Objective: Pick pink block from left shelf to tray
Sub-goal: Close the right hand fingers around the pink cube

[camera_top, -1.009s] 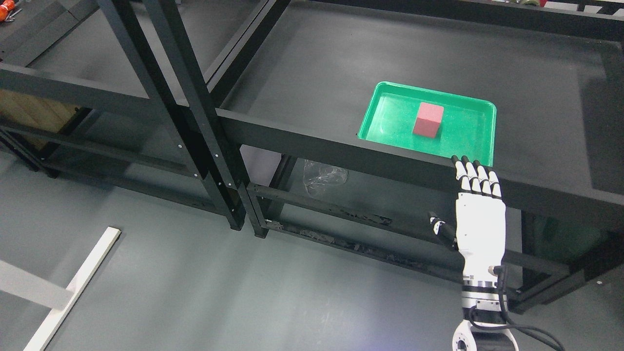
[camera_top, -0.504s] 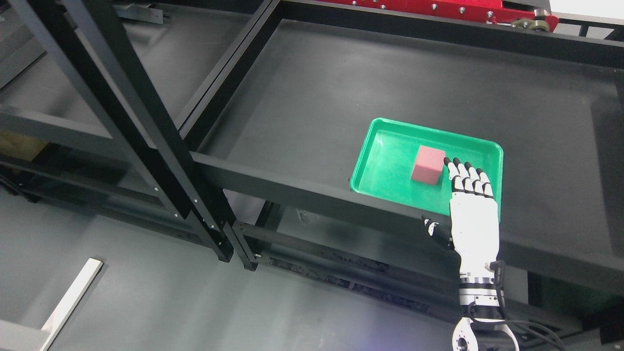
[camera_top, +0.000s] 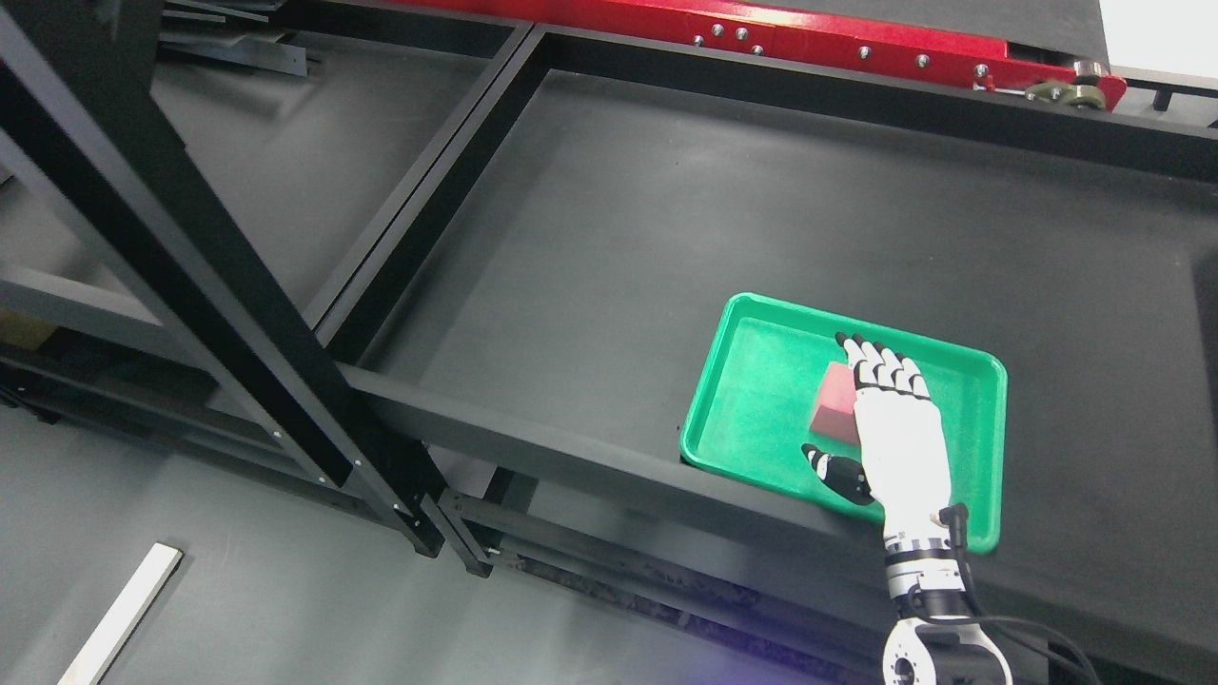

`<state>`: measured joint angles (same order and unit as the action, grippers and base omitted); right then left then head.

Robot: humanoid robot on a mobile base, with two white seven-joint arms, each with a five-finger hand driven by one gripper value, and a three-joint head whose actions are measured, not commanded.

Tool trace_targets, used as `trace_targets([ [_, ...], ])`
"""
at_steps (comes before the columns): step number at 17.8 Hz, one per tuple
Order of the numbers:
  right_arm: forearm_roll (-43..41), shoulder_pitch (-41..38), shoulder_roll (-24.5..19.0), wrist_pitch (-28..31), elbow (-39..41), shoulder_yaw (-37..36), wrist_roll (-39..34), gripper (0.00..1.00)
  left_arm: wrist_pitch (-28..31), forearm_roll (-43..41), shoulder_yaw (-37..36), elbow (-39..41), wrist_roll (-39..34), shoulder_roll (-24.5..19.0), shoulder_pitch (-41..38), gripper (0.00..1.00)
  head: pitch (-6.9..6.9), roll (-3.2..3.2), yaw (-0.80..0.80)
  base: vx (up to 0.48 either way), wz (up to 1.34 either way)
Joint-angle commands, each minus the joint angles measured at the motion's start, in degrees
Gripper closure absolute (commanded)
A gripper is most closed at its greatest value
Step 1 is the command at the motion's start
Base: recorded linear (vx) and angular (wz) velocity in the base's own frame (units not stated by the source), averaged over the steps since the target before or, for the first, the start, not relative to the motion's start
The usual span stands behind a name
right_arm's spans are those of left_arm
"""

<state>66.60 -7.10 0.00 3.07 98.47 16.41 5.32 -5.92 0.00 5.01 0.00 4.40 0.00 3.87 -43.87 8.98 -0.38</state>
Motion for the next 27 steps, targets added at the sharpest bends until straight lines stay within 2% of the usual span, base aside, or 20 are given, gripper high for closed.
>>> trace_targets([
  [1, -0.3, -0.5, 1.0, 1.0, -0.2, -0.2, -5.5, 0.01, 0.0, 0.4, 0.0, 1.0, 0.0, -1.0, 0.0, 0.00, 0.00, 0.00, 0.00, 0.212, 0.00],
  [3, -0.2, -0.5, 1.0, 2.5, -0.2, -0.4, -6.3, 0.02, 0.0, 0.4, 0.0, 1.0, 0.0, -1.0, 0.0, 0.00, 0.00, 0.00, 0.00, 0.187, 0.03],
  [7, 0.1, -0.5, 1.0, 5.6, -0.7, -1.8, -12.3, 0.04, 0.0, 0.4, 0.0, 1.0, 0.0, -1.0, 0.0, 0.00, 0.00, 0.00, 0.00, 0.175, 0.00],
  [15, 3.4, -2.8, 1.0, 5.8, -0.7, -2.0, -12.8, 0.04, 0.0, 0.4, 0.0, 1.0, 0.0, -1.0, 0.0, 0.00, 0.00, 0.00, 0.00, 0.121, 0.00],
  [23, 3.4, -5.1, 5.1, 7.9, -0.7, -2.8, -12.5, 0.04, 0.0, 0.4, 0.0, 1.0, 0.0, -1.0, 0.0, 0.00, 0.00, 0.00, 0.00, 0.007, 0.00],
  [25, 3.1, -4.9, 4.9, 7.6, -0.7, -2.7, -12.1, 0.10, 0.0, 0.4, 0.0, 1.0, 0.0, -1.0, 0.0, 0.00, 0.00, 0.00, 0.00, 0.000, 0.00],
  [27, 2.9, -4.8, 4.7, 6.6, -0.7, -2.7, -12.1, 0.20, 0.0, 0.4, 0.0, 1.0, 0.0, -1.0, 0.0, 0.00, 0.00, 0.00, 0.00, 0.000, 0.00],
])
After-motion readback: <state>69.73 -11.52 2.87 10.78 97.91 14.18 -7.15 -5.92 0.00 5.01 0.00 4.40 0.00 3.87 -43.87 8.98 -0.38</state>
